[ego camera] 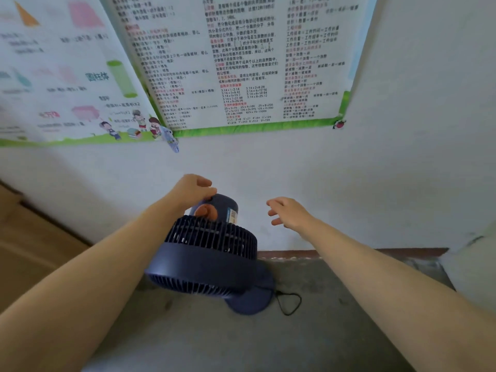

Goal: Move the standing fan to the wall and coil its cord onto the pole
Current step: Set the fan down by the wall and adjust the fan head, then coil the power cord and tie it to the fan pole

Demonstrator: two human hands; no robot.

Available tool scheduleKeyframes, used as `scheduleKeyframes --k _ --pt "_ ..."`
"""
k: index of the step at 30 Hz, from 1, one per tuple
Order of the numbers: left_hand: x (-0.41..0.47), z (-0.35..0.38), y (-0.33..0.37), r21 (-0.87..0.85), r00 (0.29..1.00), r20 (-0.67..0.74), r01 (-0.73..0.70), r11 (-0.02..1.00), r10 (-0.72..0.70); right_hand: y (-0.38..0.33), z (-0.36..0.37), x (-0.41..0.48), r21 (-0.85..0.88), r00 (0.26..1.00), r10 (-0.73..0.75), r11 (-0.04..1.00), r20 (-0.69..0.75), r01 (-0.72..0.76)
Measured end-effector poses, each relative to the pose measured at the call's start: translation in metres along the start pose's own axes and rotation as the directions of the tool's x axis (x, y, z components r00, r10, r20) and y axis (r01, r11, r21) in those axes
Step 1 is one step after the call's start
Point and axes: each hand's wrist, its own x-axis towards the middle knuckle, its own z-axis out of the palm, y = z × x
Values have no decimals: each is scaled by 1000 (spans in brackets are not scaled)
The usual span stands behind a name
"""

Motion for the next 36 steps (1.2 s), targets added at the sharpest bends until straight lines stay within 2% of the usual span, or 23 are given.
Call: scheduleKeyframes --k 6,16,20,24,28,31,36 --pt "-6 16 16 -64 997 30 -69 996 71 0 -13 1 86 1000 14 996 3 -14" --pt "7 76 53 -83 978 171 -104 991 117 17 -25 21 17 996 56 998 64 -57" --pt "14 110 63 -121 985 146 -78 990 96 36 -31 40 -45 997 25 999 78 -21" --pt "27 150 64 -84 999 33 -11 996 14 62 -53 72 -78 997 11 997 70 -5" --pt "41 193 59 -87 992 -40 114 990 -118 106 -82 105 -176 984 77 983 161 -48" --pt "46 229 56 -121 967 -55 239 963 -247 132 -105 124 -235 961 119 970 249 -60" --pt "36 273 23 -227 906 -75 392 891 -418 151 -116 146 -332 916 107 943 387 30"
